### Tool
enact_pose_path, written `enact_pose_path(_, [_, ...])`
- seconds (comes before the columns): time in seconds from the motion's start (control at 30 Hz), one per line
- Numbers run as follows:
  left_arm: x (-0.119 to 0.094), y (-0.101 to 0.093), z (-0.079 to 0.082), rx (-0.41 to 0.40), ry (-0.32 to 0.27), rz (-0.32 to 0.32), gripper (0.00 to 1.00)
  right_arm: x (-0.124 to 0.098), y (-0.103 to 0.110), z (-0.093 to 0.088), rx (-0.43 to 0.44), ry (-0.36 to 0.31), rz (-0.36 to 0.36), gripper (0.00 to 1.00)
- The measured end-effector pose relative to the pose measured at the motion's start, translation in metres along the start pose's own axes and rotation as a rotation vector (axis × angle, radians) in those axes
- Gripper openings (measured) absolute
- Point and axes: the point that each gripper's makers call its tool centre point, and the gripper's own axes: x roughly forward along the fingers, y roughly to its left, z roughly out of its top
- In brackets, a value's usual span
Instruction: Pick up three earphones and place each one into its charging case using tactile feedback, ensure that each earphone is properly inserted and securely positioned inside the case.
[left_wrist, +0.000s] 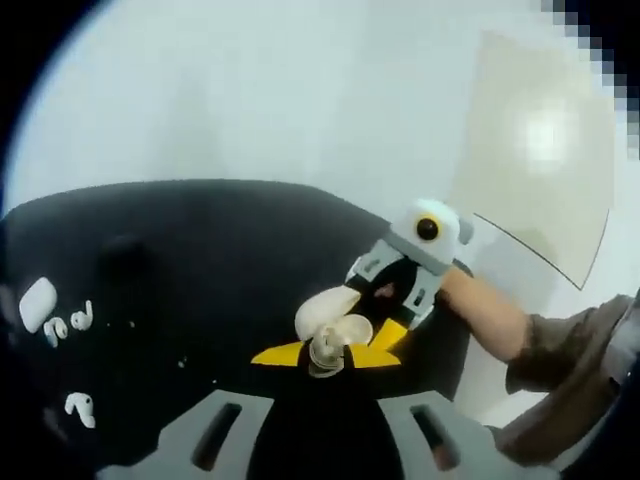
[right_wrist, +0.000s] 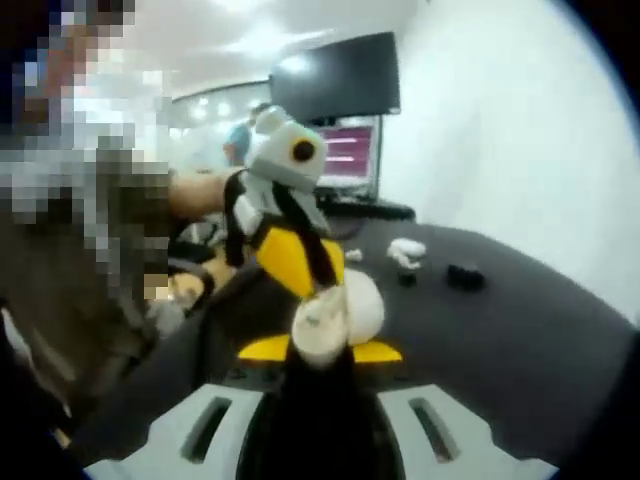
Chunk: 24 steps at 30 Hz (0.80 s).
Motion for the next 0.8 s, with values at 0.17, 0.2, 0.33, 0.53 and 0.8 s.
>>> enact_pose_path(0.17, [0.005,0.004,-0.003,-0.012,0.004,0.016,0.10,0.001,-0.001,-0.001,-0.007,0.001,-0.004,0.21])
enact_pose_path(0.2, [0.005,0.004,0.000,-0.017,-0.014,0.016,0.10,0.000,-0.002,-0.002,-0.007,0.004,-0.006,0.21])
enact_pose_path(0.33, [0.004,0.002,0.000,-0.003,-0.029,0.017,0.10,0.000,-0.002,-0.002,0.006,0.006,-0.004,0.21])
enact_pose_path(0.53, [-0.004,0.004,0.007,0.014,-0.089,0.023,0.02,-0.002,-0.005,-0.005,0.103,0.017,0.002,0.21])
enact_pose_path(0.8, [-0.004,0.000,0.007,0.015,-0.092,-0.013,0.05,0.001,-0.001,-0.004,0.066,0.008,0.003,0.22])
